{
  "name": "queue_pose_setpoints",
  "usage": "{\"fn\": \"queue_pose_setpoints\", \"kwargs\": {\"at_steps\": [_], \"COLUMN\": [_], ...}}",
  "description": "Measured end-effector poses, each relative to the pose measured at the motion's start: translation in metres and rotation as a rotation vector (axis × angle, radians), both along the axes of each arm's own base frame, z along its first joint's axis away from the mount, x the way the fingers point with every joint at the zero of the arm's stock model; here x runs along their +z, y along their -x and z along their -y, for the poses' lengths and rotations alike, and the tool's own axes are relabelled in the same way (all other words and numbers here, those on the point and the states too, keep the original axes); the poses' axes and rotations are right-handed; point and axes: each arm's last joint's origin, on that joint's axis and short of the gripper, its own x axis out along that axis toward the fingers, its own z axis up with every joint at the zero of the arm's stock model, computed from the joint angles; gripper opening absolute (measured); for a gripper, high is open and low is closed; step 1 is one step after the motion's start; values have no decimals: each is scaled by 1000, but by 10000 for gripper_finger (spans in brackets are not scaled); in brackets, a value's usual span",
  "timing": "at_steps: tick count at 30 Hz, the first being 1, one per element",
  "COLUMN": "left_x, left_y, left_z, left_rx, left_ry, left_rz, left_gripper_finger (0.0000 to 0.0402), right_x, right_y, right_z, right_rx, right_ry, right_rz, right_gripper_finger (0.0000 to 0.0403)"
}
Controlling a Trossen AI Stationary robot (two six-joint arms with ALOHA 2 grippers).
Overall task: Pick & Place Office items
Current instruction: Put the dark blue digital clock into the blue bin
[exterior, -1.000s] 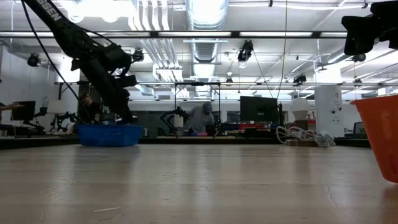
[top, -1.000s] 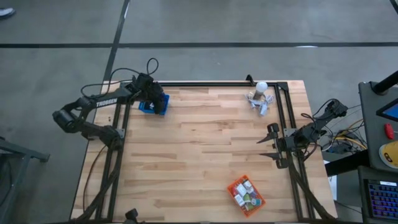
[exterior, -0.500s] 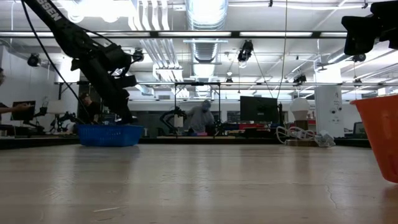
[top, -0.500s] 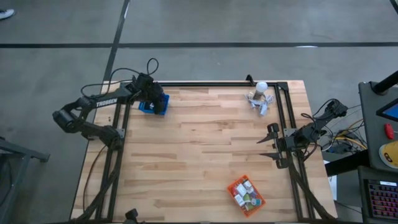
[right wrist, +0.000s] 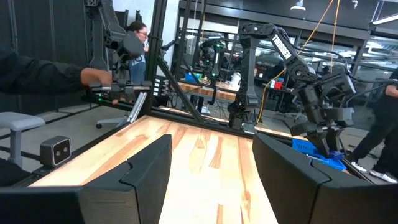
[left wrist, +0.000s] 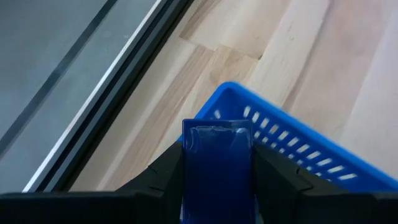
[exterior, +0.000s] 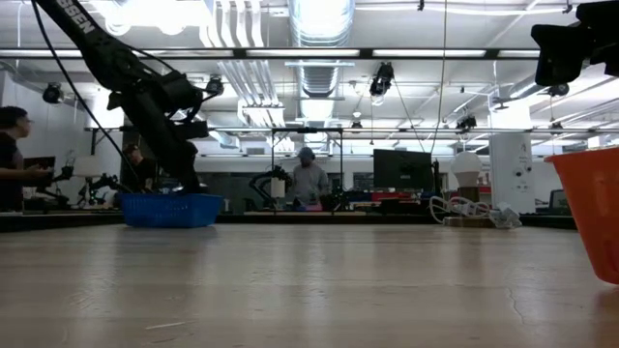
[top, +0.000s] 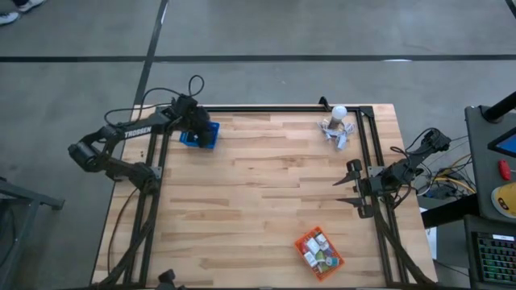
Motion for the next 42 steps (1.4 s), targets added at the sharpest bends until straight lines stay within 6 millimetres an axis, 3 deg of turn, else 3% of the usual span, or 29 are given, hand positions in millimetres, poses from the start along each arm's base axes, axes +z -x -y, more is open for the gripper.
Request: {"fn": "queue_pose_setpoints", "kwargs": {"at_steps": [30, 42], "left_x": [-20, -7], "left_y": [9, 6], "left_z": [1, -2], "left_rx": [109, 138], "left_ry": [184, 245], "left_rz": [-87, -108], "left_gripper_finger": [146, 146], "right_x": [2, 2], "right_y": [0, 0], "right_z": [0, 0], "right_rx": [-2, -2], "right_ry": [-1, -5], "right_rz": [23, 23], "right_gripper_finger": [219, 219]}}
